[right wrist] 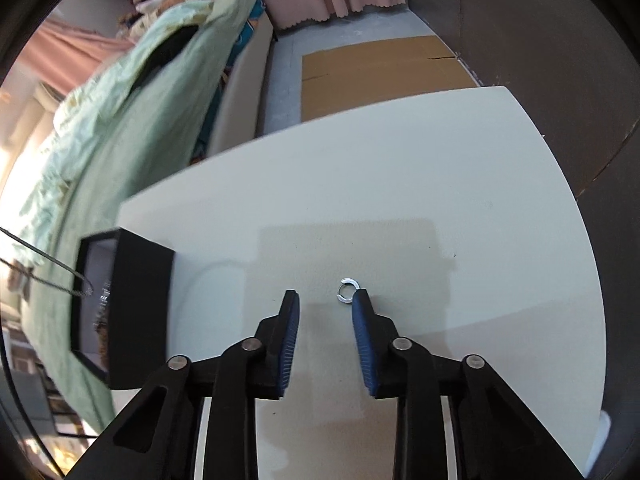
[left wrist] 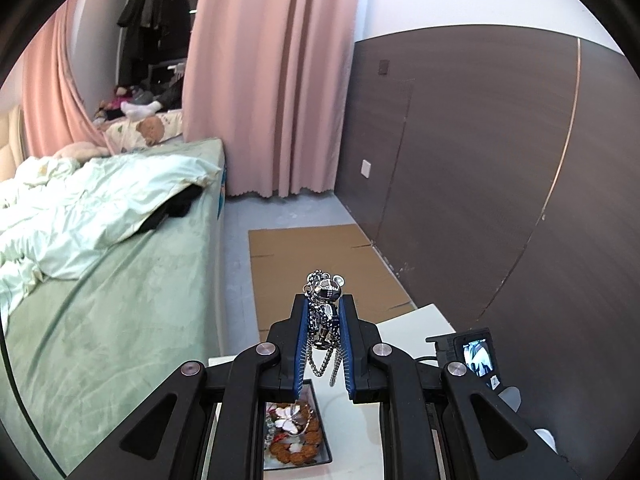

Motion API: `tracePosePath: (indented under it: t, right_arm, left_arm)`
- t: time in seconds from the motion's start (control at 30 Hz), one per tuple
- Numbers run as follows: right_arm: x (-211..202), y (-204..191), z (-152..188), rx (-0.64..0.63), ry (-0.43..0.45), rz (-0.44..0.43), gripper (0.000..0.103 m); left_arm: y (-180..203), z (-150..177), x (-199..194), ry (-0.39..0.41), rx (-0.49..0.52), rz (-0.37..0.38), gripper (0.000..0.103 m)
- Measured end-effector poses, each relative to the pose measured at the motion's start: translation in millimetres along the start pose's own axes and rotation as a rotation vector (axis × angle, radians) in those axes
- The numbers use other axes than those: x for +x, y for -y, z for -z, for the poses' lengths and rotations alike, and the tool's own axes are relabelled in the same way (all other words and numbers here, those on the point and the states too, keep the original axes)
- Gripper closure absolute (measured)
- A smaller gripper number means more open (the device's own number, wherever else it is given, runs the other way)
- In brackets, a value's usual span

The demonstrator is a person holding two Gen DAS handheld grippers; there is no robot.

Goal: Organize jewelry
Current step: 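Carry the silver chain to the box while the right tool grasps the silver ring, then open the left tool to release the chain into the box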

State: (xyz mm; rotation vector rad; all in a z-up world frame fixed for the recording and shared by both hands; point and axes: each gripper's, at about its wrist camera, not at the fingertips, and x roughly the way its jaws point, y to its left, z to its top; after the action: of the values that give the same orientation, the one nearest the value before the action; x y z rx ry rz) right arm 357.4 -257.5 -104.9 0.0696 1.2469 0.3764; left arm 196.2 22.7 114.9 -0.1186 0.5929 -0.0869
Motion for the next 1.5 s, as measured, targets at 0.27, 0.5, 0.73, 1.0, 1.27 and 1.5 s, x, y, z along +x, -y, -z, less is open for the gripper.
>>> tracePosePath:
  t: [0.27, 0.5, 0.73, 1.0, 1.27, 1.5]
  right_arm:
    - [-2.7, 0.7, -0.1, -0.021, 0.021, 0.036, 0.083]
    - [-1.8, 14.1, -2.1, 0.041, 0.016, -0.046, 0.087]
    - [-0.9, 9.4, -2.9, 0.036, 0.027, -0.028, 0.088]
    - [-0.5, 9.4, -4.9, 0.087, 0.028, -0.015, 0.089]
    - [-1.4, -3.4, -2.2, 0.062, 0.061, 0.069, 0.088]
    - [-15.2, -1.5, 2.4, 0.102, 0.085, 0.041, 0.101]
  left_arm:
    - [-17.7, 25.8, 13.2, -0.027, -0.058, 0.010, 0.087]
    - [-38.8, 57.1, 39.7, -0.072, -0.166, 0.033, 0.087]
    - [-64.0, 81.1, 54.5, -0.136, -0.282, 0.049, 0.087]
    - [-70.6, 93.0, 54.4, -0.186, -0.307, 0.063, 0.086]
    - [-74.4, 102.2, 55.5, -0.229, -0.312, 0.063, 0.085]
    - [-85.9, 109.2, 52.1, -0.240, -0.342, 0.049, 0.041]
